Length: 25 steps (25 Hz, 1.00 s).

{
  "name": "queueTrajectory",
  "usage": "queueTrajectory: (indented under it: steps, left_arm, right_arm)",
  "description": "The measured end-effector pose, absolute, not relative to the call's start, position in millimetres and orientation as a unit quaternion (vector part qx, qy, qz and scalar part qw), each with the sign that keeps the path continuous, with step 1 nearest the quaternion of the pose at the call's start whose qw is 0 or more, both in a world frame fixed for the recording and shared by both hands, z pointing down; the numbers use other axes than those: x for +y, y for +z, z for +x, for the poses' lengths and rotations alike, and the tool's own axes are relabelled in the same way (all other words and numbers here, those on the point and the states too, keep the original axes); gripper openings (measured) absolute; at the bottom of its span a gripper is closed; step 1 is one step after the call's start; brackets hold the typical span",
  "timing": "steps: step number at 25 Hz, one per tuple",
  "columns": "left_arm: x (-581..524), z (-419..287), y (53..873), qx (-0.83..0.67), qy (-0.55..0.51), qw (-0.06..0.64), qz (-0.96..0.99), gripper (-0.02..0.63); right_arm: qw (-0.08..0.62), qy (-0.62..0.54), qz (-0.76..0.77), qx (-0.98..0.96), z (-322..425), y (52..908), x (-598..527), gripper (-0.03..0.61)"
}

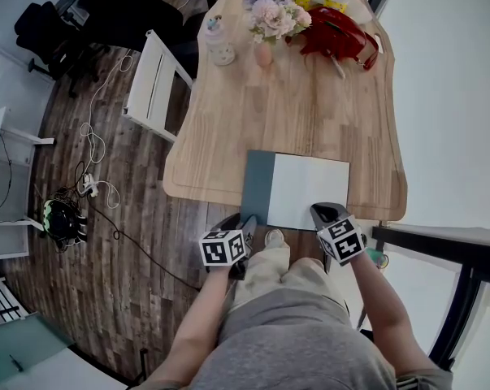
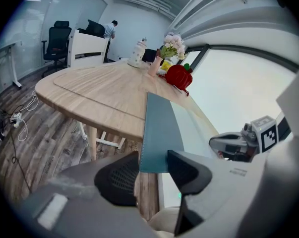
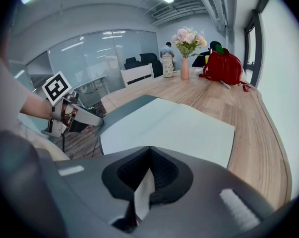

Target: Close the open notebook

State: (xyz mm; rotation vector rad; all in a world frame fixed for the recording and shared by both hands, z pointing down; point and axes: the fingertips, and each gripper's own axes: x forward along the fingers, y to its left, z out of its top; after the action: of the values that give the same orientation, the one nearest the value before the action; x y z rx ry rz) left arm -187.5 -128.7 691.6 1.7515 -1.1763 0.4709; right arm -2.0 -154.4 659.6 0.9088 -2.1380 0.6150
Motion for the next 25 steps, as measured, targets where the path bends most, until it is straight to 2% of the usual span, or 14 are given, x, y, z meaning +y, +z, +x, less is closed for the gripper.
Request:
queueTrajectory:
  steps: [7, 10, 13, 25]
  left_arm:
    - [-127, -190, 687, -0.472, 0.192, 0.469, 0.721, 0.171]
    - [-128, -196, 680, -0.478, 0.195, 0.454, 0.726, 0.087]
    - [-129, -197, 669, -0.466, 0.179, 0.453, 0.739, 0.036]
    - [-128, -190, 630, -0.450, 0.152, 0.436, 0.765, 0.014]
  right_arm:
    - [0.362, 0.234, 0.357, -0.829, -3, 660, -154, 0.003]
    - [0.362, 0.233, 0.360, -0.828, -2, 660, -154, 0.003]
    - [0.364, 0.225, 0.365, -0.827, -1, 660, -155, 0.003]
    - [0.363, 0.228, 0.389, -0.815, -1, 658, -155, 0.003]
